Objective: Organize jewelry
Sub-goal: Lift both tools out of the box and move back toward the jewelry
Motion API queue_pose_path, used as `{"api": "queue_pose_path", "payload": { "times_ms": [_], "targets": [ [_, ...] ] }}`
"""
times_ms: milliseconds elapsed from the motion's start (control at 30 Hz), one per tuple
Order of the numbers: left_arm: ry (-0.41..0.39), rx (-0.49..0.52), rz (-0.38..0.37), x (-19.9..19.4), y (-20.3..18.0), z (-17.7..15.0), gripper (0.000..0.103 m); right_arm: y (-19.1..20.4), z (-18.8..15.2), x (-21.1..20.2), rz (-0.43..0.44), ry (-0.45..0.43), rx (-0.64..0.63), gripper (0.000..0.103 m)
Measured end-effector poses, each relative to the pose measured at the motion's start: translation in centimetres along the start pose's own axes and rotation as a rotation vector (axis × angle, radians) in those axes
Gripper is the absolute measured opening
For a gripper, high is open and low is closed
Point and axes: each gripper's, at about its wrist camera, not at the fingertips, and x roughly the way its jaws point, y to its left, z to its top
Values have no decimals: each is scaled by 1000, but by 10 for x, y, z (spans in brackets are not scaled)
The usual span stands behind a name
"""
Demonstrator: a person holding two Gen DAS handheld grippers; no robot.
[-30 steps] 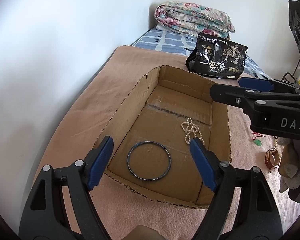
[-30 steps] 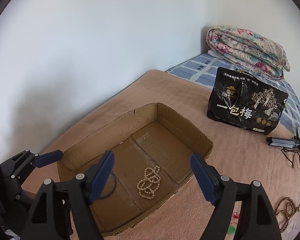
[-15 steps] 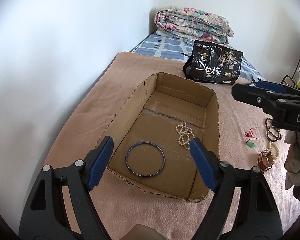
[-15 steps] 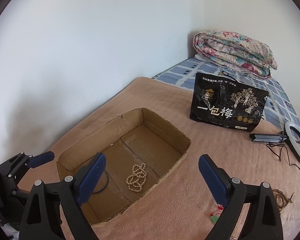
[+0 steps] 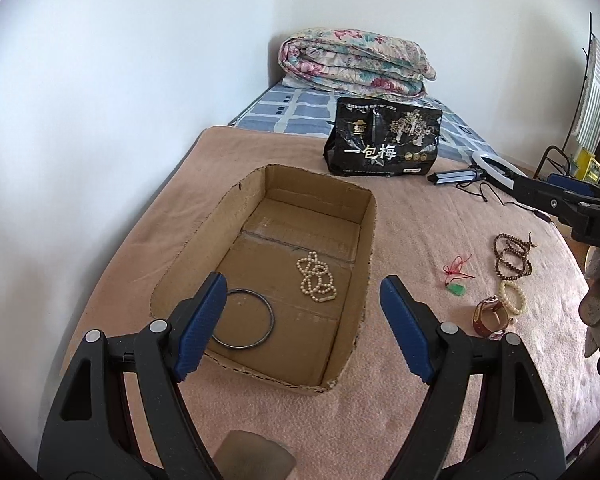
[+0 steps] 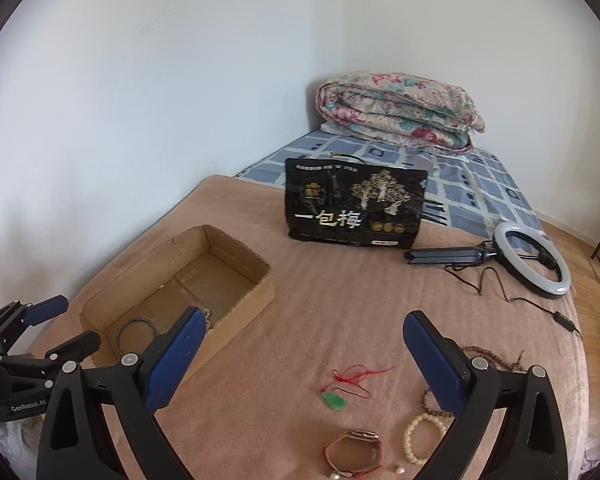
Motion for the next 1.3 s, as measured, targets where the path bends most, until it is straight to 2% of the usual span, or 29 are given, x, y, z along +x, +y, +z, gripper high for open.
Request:
{"api": "queue_pose_path", "payload": {
  "times_ms": [367,700,900,967,1067,1133,1233,1300],
  "targets": [
    [20,75,-81,0,-60,-7,81,-81,-36,-48,-122,-8,75,103],
    [81,123,-177,19,-115,-16,81,-133,-75,-49,-187,75,108,101],
    [128,127,-218,41,-138,-22,80,-152,-94,-30,-154,131,144,91],
    [155,122,-225,53,-144,-24,74,-154,-101,-22,-136,154,147,84],
    [193,105,-237,69,-151,-29,71,-156,-108,-9,-120,183,151,79],
    [217,106,-242,78,-156,-33,64,-158,-112,0,-111,202,153,76],
    [241,115,-255,91,-165,-39,60,-159,-117,13,-93,234,158,69],
    [260,120,-264,99,-171,-42,53,-159,-120,22,-75,257,161,62]
  ]
}}
